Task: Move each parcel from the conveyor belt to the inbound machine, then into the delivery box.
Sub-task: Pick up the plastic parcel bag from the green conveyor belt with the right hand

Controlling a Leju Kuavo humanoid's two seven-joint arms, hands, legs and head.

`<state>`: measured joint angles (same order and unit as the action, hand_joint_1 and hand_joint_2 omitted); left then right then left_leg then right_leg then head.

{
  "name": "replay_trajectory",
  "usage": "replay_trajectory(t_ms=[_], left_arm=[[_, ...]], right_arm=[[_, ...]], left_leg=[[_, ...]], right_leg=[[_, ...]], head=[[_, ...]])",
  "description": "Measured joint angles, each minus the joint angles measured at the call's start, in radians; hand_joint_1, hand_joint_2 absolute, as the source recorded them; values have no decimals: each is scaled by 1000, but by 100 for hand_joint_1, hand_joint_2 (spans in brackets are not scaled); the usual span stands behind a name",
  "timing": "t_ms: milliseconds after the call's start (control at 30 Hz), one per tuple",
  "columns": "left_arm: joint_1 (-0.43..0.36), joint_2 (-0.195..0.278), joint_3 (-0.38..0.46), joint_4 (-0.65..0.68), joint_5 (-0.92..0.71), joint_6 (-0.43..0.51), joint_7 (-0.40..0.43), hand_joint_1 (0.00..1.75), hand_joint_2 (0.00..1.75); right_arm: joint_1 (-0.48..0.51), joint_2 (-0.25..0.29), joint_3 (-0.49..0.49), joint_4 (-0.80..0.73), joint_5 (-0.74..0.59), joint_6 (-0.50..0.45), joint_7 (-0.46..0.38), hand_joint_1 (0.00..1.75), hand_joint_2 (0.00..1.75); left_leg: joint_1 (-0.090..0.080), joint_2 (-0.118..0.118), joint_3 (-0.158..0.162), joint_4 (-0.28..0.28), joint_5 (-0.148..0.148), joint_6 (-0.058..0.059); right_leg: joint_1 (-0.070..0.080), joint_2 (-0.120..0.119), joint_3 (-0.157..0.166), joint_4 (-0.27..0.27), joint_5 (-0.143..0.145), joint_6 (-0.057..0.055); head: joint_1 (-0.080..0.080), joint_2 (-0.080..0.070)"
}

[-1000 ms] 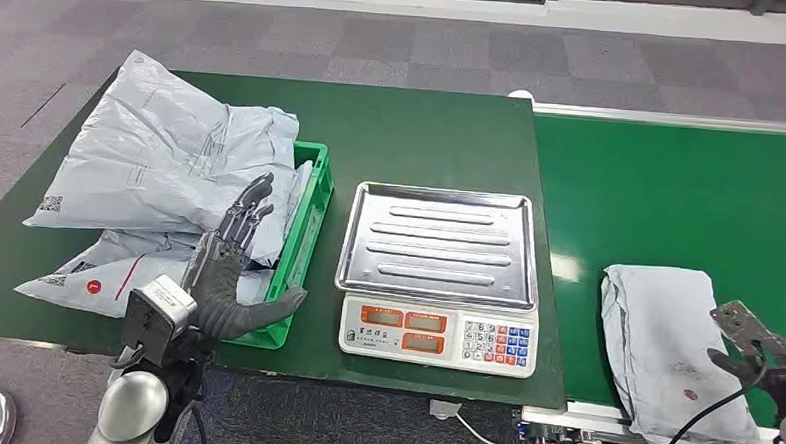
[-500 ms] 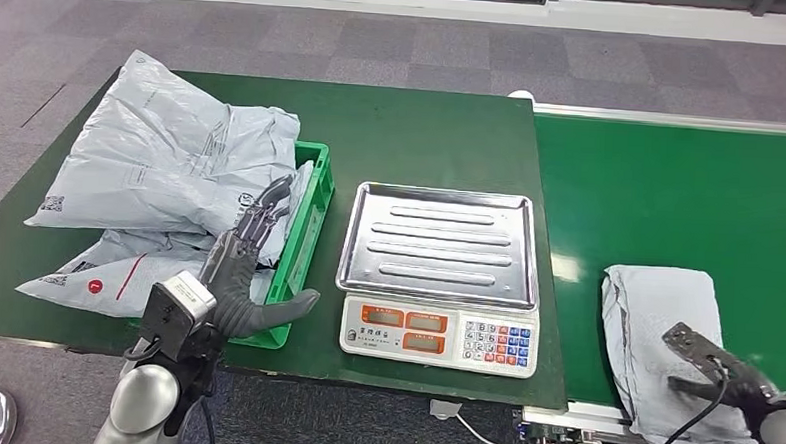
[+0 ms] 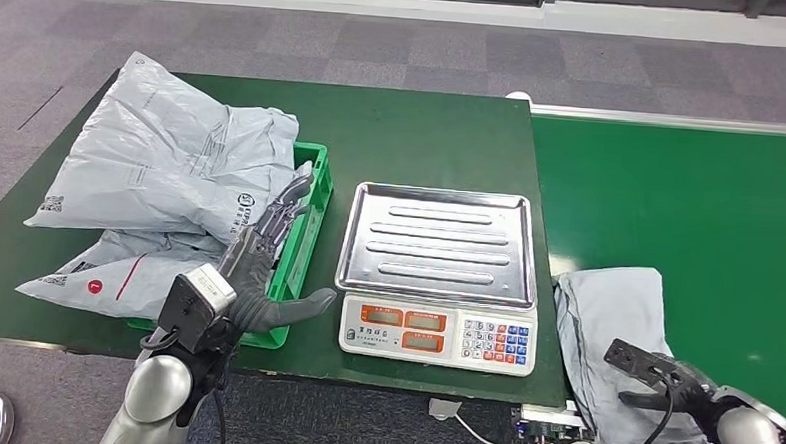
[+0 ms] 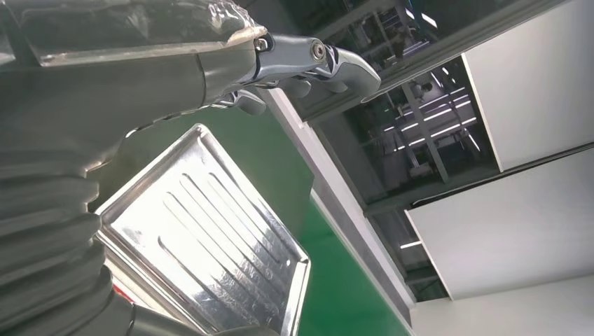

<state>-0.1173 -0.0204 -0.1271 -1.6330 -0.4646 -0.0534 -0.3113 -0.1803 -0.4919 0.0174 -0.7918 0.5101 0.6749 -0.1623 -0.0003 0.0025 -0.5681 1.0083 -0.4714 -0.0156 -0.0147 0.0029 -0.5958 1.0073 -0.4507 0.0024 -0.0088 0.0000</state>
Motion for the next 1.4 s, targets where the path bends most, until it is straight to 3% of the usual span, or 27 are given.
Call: replay_trajectory(t_ms=[33,633,1033,1133,1400], left_arm=[[-1,0,0,2,3,0,0,0,175],[17,26,0,17,50,33,-27,0,175],[27,33,0,16,55,32,-29,0,175],[34,37,0,15,61,34,-32,0,175],[83,40,4,-33,56,43,-38,0,175]], right_arm=[[1,-2,8,-5,-5,3,3,175,175],[-81,-3,166,46,-35,21,-6,175,175],[-109,-4,209,81,-39,15,-21,175,175],[-126,-8,212,89,-56,-36,-43,175,175],[-223,3,187,98,-126,-301,-49,175,175]], left_leg=[[0,0,0,0,0,0],[0,-1,2,0,0,0],[0,-2,0,0,0,1],[0,-2,-5,0,0,1],[0,-4,-3,1,2,2]], right_leg=[[0,0,0,0,0,0],[0,0,3,0,0,1],[0,-1,2,0,0,2],[-1,-1,2,0,0,2],[-2,-3,0,0,1,3]], head=[[0,0],[0,0],[0,0],[0,0],[0,0]])
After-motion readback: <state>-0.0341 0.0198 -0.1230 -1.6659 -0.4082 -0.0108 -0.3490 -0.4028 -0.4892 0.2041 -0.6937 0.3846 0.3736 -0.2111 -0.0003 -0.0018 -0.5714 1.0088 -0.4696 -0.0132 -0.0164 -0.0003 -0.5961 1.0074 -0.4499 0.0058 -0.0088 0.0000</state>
